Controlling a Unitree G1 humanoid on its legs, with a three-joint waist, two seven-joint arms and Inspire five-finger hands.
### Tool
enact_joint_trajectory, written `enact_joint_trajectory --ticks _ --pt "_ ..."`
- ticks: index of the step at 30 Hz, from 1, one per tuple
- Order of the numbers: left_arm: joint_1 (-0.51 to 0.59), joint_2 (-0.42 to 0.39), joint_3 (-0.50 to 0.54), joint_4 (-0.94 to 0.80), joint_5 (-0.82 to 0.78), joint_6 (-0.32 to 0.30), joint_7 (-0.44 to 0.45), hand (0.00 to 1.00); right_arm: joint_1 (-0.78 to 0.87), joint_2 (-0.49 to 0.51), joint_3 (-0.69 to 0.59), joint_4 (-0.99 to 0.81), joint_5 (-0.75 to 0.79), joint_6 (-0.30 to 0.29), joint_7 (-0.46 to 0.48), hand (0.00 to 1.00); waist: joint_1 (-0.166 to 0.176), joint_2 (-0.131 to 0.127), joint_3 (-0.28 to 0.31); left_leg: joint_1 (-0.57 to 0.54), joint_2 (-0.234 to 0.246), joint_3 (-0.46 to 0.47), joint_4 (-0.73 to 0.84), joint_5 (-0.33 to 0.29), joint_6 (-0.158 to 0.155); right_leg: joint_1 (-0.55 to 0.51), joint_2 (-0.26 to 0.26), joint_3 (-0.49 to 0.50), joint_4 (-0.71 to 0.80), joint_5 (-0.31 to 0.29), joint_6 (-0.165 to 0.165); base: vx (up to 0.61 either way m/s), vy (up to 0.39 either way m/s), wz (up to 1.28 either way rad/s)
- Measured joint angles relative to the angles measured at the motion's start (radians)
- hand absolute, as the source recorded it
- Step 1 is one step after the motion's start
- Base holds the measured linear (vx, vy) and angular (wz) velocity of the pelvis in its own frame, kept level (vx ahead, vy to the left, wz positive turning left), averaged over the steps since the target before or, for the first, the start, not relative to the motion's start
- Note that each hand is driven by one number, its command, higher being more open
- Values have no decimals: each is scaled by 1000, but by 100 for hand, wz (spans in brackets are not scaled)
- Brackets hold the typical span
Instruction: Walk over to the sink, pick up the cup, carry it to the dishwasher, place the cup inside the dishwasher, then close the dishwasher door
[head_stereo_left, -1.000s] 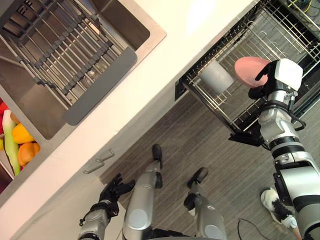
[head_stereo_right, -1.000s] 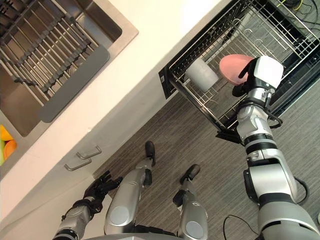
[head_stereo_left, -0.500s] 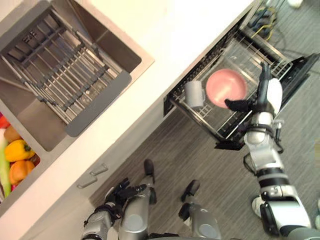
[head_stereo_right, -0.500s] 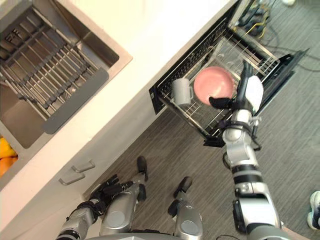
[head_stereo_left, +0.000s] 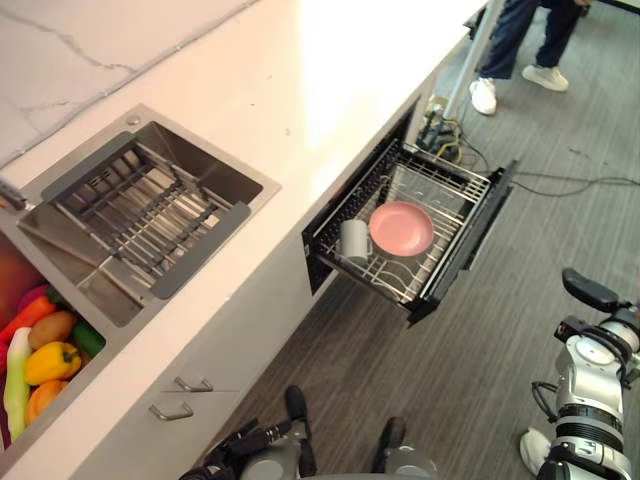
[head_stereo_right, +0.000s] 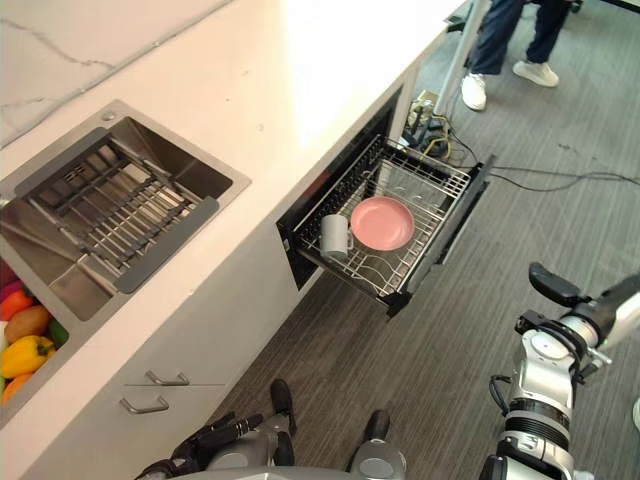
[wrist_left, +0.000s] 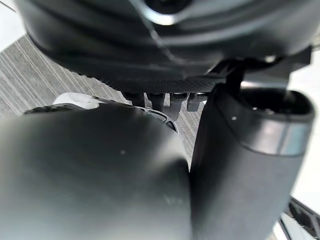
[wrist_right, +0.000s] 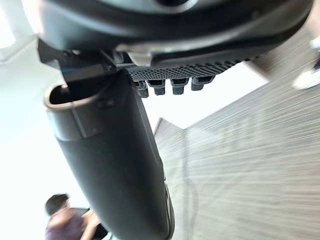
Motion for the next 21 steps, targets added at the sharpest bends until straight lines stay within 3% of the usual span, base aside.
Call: enact_joint_trajectory --ticks 1,2,3,4,7,11,15,17,21 --pt "-5 -5 -5 -3 -13 -4 -1 100 -1 0 -3 0 16 8 3 0 -2 14 13 -16 1 9 0 2 -1 -22 0 9 0 8 -3 -56 16 -28" --pt "-20 -19 -16 -7 -40 -15 0 100 -7 -2 -8 -1 19 21 6 0 -6 45 43 -46 1 13 0 9 -2 -55 0 15 0 22 -4 -41 11 -15" --pt "-23 -24 -20 -10 -42 -18 0 100 -10 -2 -8 -1 19 23 7 0 -7 51 53 -52 1 14 0 10 -3 -61 0 16 0 25 -5 -64 10 -12" --pt "-37 -40 -34 -15 -67 -40 0 100 -42 -3 -8 -1 19 29 14 0 -7 81 100 -75 1 15 0 16 -5 -88 0 24 0 37 -8 -50 6 -9" --pt "-53 -54 -66 -48 -80 -71 2 100 -141 -21 -6 -2 18 49 34 0 -8 129 174 -103 0 15 0 30 -1 -119 0 31 -1 58 -16 -24 1 -5" --pt "-57 -82 -122 -77 -109 -99 12 100 -282 -145 45 4 4 57 70 0 10 198 209 -124 -15 -19 5 45 20 -133 -11 24 -2 71 -3 43 1 7" --pt "-57 -85 -155 -94 -117 -100 10 100 -392 -240 134 8 -52 57 111 0 22 236 218 -124 -34 -119 6 45 20 -125 -28 -1 10 61 8 67 -9 18" --pt "-57 -88 -161 -96 -117 -103 4 100 -401 -257 164 12 -75 57 124 0 24 250 221 -121 -47 -159 6 46 18 -124 -51 -35 69 21 16 49 29 50" --pt "-51 -88 -168 -95 -116 -113 -4 100 -402 -263 169 87 -81 58 102 0 28 252 221 -100 -83 -218 6 47 18 -117 -112 -87 198 -58 35 51 51 55"
